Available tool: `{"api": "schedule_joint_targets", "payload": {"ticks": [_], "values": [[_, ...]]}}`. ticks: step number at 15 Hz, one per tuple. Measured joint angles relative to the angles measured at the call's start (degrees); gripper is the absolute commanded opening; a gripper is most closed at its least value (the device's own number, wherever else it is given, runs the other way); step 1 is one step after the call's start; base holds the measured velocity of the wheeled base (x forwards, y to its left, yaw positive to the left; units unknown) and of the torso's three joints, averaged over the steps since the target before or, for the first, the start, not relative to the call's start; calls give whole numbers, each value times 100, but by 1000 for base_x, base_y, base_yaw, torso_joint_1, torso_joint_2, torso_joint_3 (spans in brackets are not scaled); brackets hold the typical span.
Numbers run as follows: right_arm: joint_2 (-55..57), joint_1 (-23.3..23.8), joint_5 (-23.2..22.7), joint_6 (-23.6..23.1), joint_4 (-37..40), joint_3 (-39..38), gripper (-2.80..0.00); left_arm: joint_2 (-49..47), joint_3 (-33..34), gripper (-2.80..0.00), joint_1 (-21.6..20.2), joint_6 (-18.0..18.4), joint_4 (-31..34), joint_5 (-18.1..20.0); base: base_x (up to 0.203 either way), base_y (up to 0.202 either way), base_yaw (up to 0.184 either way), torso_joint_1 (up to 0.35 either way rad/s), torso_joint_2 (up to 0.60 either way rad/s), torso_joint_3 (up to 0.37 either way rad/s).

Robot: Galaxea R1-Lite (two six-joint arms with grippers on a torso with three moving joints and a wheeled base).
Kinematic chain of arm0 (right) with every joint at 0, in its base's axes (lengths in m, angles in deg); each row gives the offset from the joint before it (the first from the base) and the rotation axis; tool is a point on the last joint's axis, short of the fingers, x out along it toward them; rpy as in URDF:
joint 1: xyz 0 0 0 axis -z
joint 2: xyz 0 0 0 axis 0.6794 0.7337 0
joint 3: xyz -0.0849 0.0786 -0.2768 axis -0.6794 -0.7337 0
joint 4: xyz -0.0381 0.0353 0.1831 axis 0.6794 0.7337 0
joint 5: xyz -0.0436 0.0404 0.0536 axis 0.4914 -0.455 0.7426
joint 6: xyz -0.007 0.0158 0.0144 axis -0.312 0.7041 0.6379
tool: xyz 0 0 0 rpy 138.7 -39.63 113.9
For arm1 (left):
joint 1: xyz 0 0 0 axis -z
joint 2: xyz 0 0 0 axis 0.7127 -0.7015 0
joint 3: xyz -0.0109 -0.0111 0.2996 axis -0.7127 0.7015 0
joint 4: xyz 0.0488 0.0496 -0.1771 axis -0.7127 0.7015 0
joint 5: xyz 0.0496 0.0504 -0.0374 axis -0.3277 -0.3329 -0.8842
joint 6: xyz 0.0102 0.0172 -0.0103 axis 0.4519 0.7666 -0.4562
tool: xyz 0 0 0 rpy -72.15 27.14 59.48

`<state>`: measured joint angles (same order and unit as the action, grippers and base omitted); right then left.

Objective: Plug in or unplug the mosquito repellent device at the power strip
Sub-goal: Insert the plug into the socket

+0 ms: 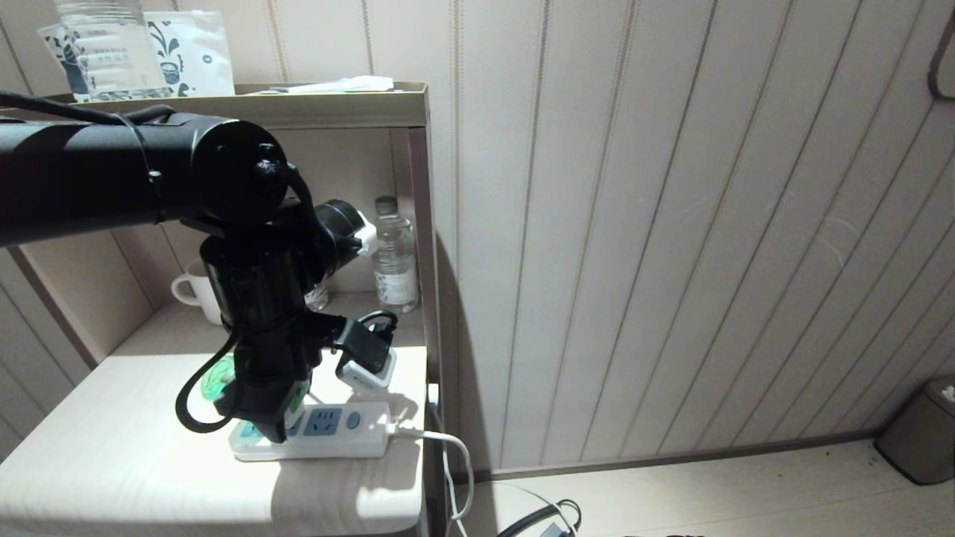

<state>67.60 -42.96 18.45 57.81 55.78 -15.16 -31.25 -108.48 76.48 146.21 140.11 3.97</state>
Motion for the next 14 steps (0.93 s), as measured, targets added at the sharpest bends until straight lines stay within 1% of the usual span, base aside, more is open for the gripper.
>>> {"api": "schedule_joint_targets", "payload": {"ticks": [6,14], "values": [[0,0,0,1,0,0,-280,-24,280,-280,-24,-1,-286,0,0,0,0,0,0,0],[0,0,-1,0,-2,0,-280,-26,263,-280,-138,-6,-291,55,0,0,0,0,0,0]]}}
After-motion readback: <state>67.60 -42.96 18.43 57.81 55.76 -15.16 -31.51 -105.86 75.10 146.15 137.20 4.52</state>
